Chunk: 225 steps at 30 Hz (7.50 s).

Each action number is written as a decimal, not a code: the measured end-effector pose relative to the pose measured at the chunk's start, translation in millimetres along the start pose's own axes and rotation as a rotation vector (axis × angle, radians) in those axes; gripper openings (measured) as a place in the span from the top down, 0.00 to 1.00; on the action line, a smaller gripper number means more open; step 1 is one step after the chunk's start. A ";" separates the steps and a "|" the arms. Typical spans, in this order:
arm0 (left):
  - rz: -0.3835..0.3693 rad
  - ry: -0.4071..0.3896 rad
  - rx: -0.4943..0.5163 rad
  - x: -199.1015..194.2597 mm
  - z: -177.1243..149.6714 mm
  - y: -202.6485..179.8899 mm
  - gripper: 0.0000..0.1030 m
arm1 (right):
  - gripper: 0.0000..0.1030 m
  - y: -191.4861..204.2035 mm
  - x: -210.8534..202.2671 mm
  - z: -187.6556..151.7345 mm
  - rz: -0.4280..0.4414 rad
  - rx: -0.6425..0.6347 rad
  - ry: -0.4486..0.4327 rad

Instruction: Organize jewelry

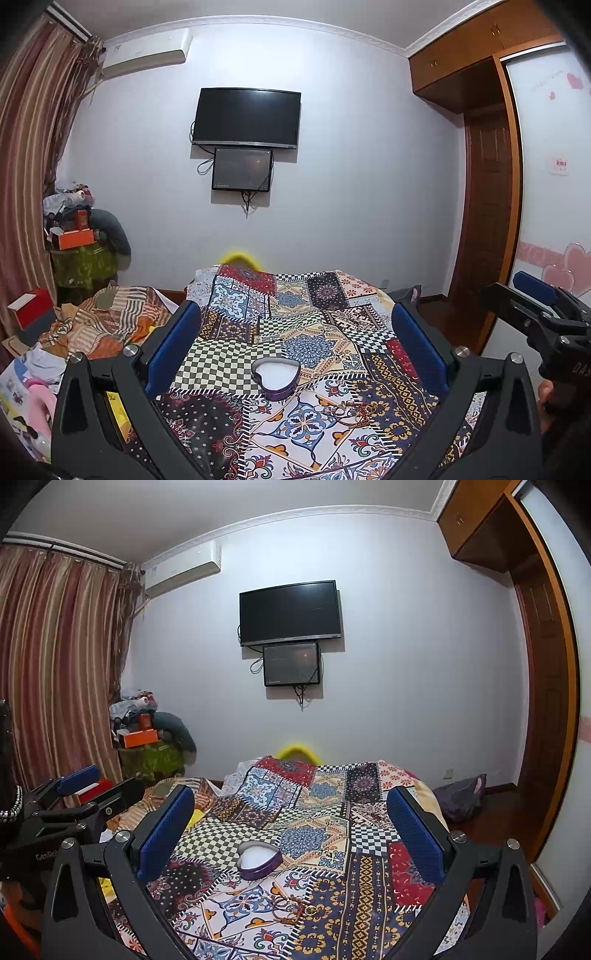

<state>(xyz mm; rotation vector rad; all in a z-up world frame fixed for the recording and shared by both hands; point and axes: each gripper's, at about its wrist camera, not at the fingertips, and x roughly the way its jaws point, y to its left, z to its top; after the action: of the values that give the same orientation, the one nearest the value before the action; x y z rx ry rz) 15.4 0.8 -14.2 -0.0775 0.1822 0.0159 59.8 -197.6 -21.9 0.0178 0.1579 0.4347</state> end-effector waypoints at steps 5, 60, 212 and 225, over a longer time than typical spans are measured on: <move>-0.002 0.003 -0.005 0.4 0.7 0.6 0.00 | 0.00 0.1 0.8 -0.9 -0.002 -0.003 0.002; 0.014 0.264 -0.008 82.3 -56.7 10.6 0.00 | 0.00 -30.0 75.2 -67.2 -0.060 -0.023 0.297; -0.079 0.715 0.032 263.2 -142.3 104.1 0.54 | 0.74 38.9 326.1 -141.7 0.347 -0.253 0.858; -0.078 0.713 0.005 245.7 -130.9 103.2 0.54 | 0.67 32.1 296.0 -118.2 0.312 -0.253 0.791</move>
<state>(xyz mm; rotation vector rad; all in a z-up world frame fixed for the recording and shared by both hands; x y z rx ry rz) 231.0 95.5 -195.0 -0.0828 0.8911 -0.0918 292.9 -45.9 -181.0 -0.3871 0.8853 0.7550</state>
